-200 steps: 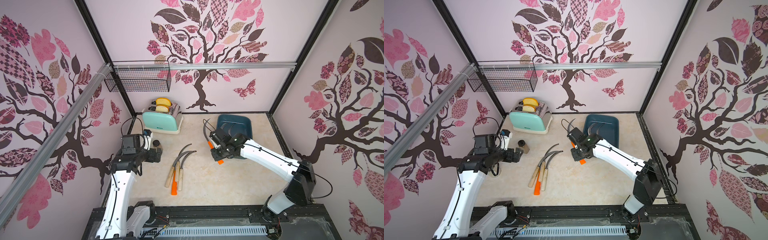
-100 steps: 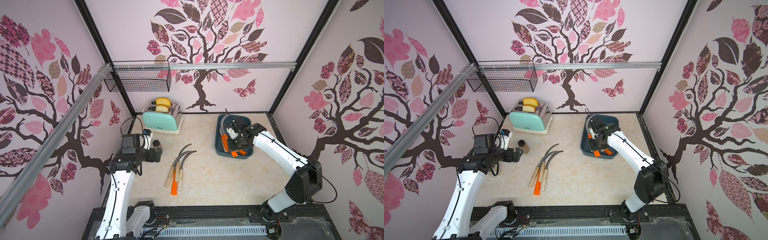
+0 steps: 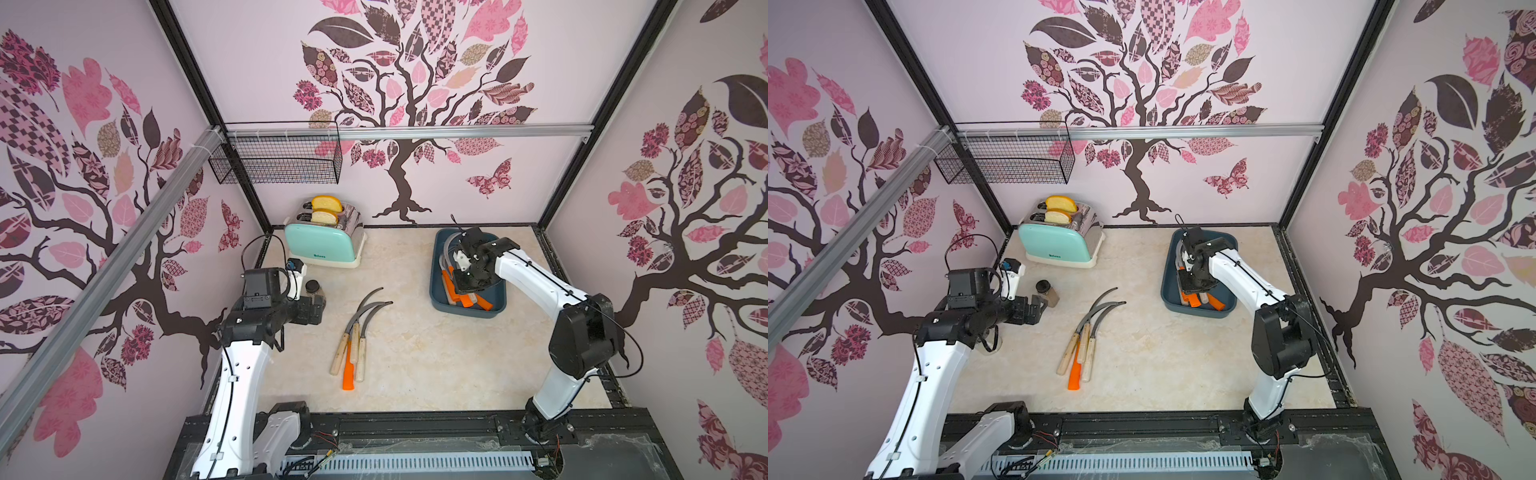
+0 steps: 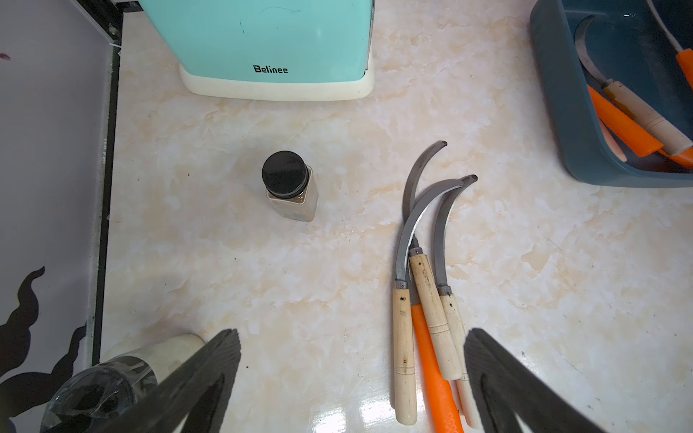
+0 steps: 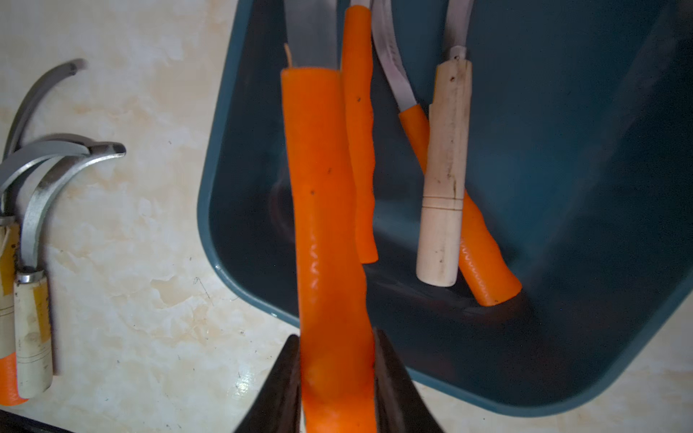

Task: Put small sickles into storage boxes
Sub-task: Place the sickle in the storage box.

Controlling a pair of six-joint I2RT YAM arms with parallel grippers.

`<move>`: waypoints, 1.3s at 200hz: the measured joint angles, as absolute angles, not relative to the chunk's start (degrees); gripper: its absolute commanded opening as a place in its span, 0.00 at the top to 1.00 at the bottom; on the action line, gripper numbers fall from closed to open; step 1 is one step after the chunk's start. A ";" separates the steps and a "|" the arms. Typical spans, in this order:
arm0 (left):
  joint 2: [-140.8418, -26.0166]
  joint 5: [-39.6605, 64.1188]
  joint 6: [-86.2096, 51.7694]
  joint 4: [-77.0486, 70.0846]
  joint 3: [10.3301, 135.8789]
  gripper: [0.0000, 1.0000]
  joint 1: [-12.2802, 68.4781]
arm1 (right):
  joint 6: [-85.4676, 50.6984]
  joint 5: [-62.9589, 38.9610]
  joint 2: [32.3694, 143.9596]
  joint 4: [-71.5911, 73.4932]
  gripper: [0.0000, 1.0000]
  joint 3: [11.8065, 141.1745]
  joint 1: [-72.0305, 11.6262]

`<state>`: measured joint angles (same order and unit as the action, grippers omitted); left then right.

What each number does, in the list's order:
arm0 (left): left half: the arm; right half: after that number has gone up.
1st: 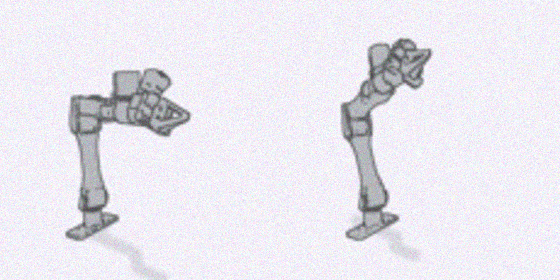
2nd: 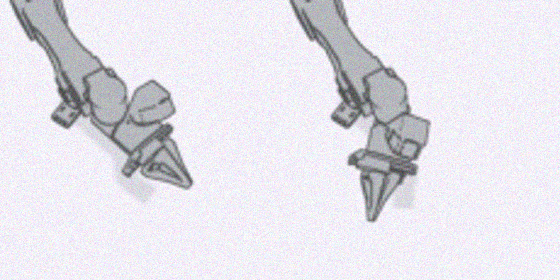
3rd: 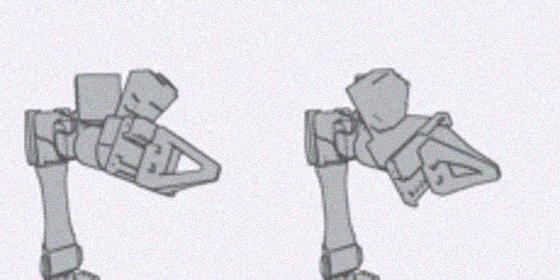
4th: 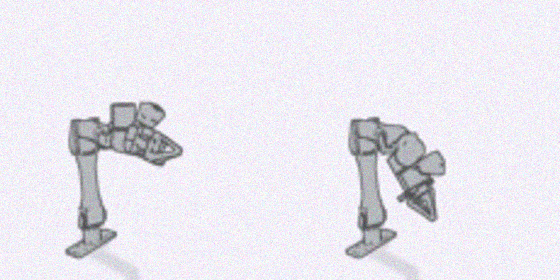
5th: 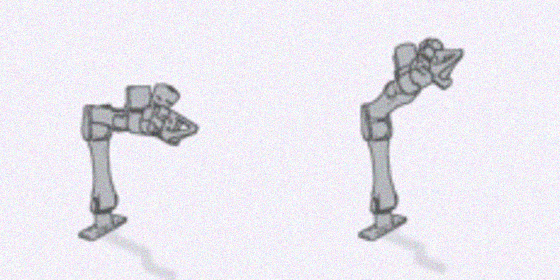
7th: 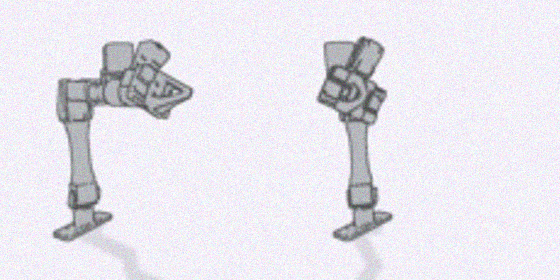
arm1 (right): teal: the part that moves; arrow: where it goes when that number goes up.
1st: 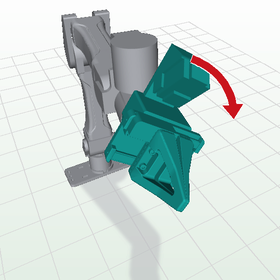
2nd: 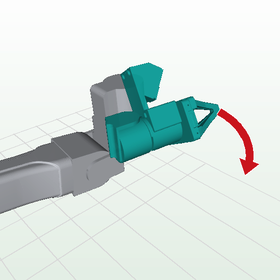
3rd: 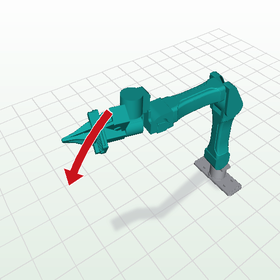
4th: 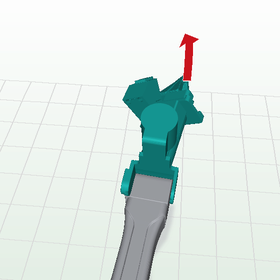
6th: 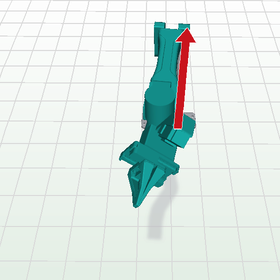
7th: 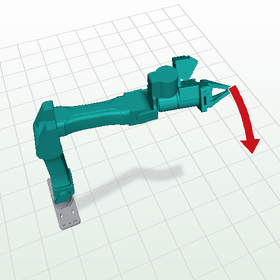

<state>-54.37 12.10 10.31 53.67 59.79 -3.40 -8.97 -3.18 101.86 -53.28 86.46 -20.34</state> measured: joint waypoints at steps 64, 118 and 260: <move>-54.37 12.71 10.31 53.65 59.81 0.02 -3.38 | -8.51 -3.64 107.13 -52.38 0.83 88.86 -16.19; -55.00 12.99 10.31 53.65 59.81 0.02 -3.38 | -7.86 -2.76 110.78 -52.01 0.82 88.90 -15.62; -55.55 13.15 10.41 53.65 59.81 0.02 -3.38 | -7.44 -1.28 113.23 -52.10 0.80 90.50 -15.59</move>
<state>-55.55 13.15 10.41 53.65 59.81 -3.38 -7.44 -1.28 113.23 -52.10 90.50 -15.59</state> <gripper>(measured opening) 0.978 0.309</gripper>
